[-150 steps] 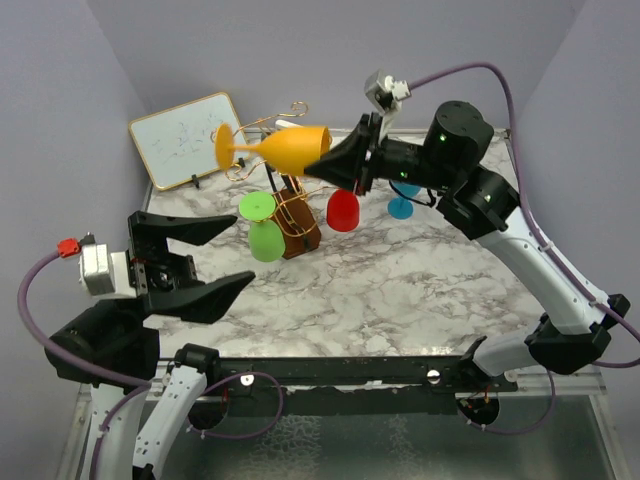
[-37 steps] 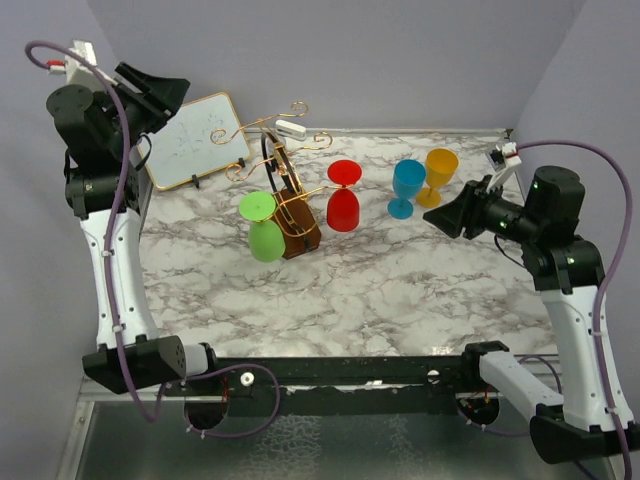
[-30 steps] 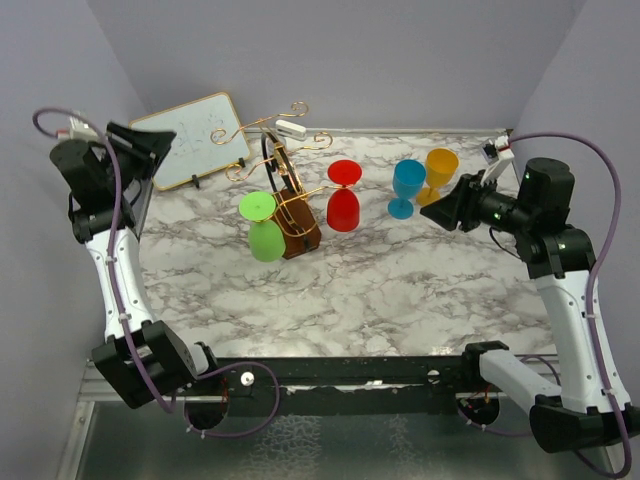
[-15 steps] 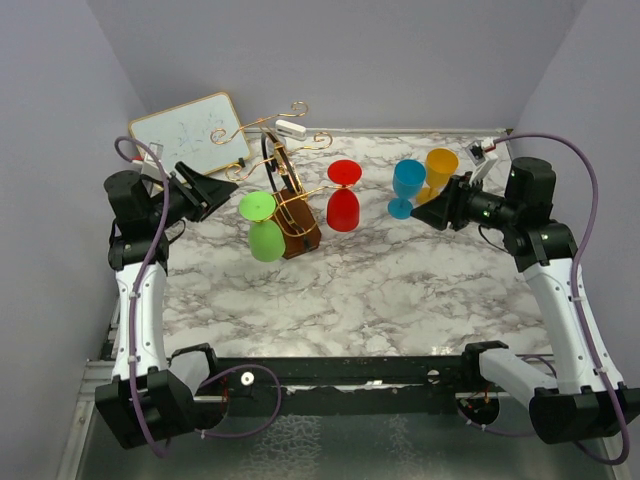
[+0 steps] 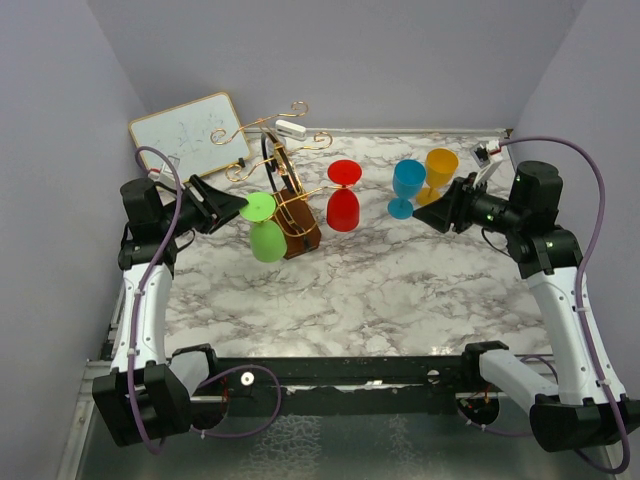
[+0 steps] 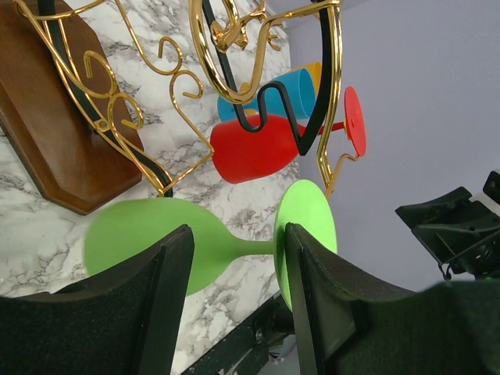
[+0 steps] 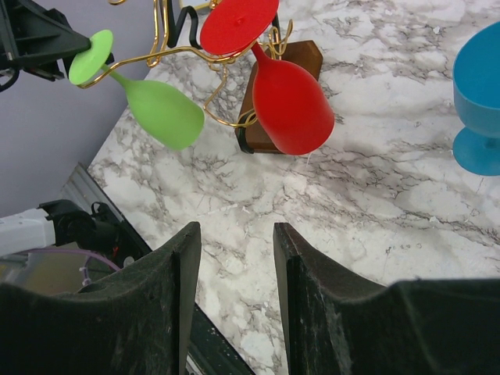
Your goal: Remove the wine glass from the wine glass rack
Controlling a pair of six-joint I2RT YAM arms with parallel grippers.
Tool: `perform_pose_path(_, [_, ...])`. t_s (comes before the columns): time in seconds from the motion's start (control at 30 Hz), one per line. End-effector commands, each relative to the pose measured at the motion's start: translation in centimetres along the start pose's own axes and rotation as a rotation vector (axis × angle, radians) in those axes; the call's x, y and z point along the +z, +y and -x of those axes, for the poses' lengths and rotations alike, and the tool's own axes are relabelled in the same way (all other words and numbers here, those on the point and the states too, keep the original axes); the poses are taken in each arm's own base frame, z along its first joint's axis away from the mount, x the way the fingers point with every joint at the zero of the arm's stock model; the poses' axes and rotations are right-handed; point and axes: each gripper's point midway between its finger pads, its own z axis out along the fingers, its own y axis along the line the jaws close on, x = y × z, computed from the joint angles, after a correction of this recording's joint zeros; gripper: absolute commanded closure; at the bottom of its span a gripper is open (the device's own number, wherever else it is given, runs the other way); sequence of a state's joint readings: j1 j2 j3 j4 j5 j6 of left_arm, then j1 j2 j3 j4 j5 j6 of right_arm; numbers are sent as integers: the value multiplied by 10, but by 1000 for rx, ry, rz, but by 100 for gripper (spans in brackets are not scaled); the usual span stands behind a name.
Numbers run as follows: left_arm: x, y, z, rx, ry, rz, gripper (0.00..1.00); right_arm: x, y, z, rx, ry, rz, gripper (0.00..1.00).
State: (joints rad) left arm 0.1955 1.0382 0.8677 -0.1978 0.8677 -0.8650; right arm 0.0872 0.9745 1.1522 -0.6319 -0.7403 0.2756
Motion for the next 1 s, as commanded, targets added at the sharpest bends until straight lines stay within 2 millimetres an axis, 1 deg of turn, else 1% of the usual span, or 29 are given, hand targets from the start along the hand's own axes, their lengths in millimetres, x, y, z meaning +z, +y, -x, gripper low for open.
perform_pose_path(0.0, [-1,-14,0,39,-10,-61,50,0,-3,2,-20,-14,-17,58])
perform_pose_path(0.17, [-1,-21,2,39,-21,-89,55,-1,-4,-1,-18,-15,-24,58])
perform_pose_path(0.63, [-1,-34,-5,12,-7,-159,57,0,-4,-3,-10,-13,-18,58])
perform_pose_path(0.8, [1,-38,-4,9,-6,-176,60,-1,-4,-5,-6,-13,-19,58])
perform_pose_path(0.9, [2,-39,-6,10,-1,-180,64,-1,-5,-6,-3,-12,-22,58])
perform_pose_path(0.97, [1,-40,-7,8,4,-181,72,-1,-5,-6,-4,-14,-23,58])
